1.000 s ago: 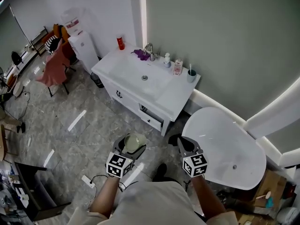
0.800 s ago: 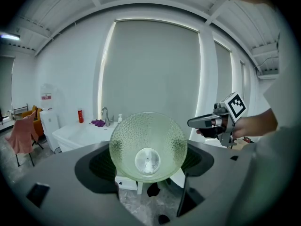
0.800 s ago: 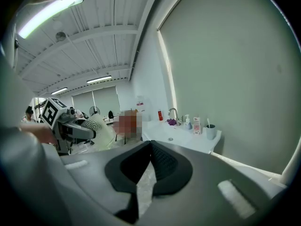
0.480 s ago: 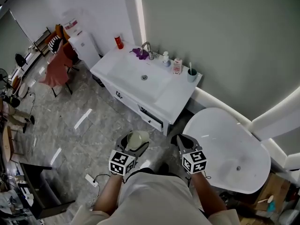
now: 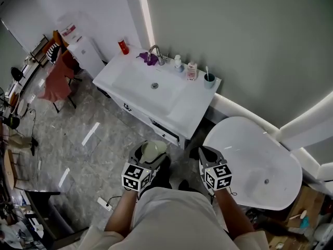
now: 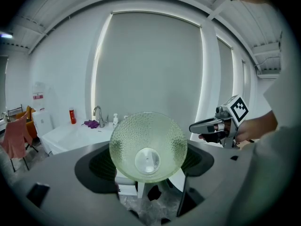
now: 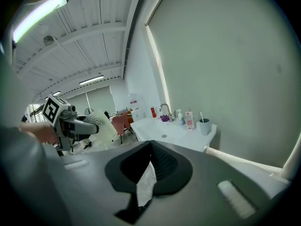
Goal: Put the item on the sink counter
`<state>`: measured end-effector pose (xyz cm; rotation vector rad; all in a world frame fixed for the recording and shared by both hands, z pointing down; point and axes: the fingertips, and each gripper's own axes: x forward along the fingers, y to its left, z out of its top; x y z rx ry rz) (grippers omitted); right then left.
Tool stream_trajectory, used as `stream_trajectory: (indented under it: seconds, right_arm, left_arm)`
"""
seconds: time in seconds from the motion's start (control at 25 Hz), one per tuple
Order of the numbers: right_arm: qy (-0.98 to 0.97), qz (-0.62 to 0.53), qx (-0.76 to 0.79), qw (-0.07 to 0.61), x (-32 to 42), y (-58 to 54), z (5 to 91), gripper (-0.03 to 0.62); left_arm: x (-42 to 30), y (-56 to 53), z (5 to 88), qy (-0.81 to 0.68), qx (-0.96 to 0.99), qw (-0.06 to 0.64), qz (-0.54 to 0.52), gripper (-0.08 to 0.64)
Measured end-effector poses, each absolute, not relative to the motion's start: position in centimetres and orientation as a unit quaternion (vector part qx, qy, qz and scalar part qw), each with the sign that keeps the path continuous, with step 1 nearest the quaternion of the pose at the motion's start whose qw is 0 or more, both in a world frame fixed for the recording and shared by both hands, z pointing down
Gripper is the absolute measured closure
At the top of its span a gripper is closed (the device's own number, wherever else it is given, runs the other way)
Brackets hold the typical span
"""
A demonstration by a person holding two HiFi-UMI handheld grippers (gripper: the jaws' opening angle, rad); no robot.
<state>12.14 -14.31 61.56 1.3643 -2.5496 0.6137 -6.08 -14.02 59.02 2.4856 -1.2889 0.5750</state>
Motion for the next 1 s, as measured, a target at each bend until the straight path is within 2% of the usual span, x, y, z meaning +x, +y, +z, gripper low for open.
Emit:
stream_trajectory:
  seconds: [0.4,1.0]
  right_arm:
    - [-0.824,0.226,0.510,0.100,11.9,-20.0,62.1,0.582]
    - [-0.745,0.281,0.594,0.116,11.4,-26.2,66.6,0.581]
  left_arm:
    - [-6.1,-23.2,60.6,-0.381,0.886,0.133,0.229,0.173]
    - [-1.9,-37.1,69.6,-0.249,0.918,0.094,0.295,0.173]
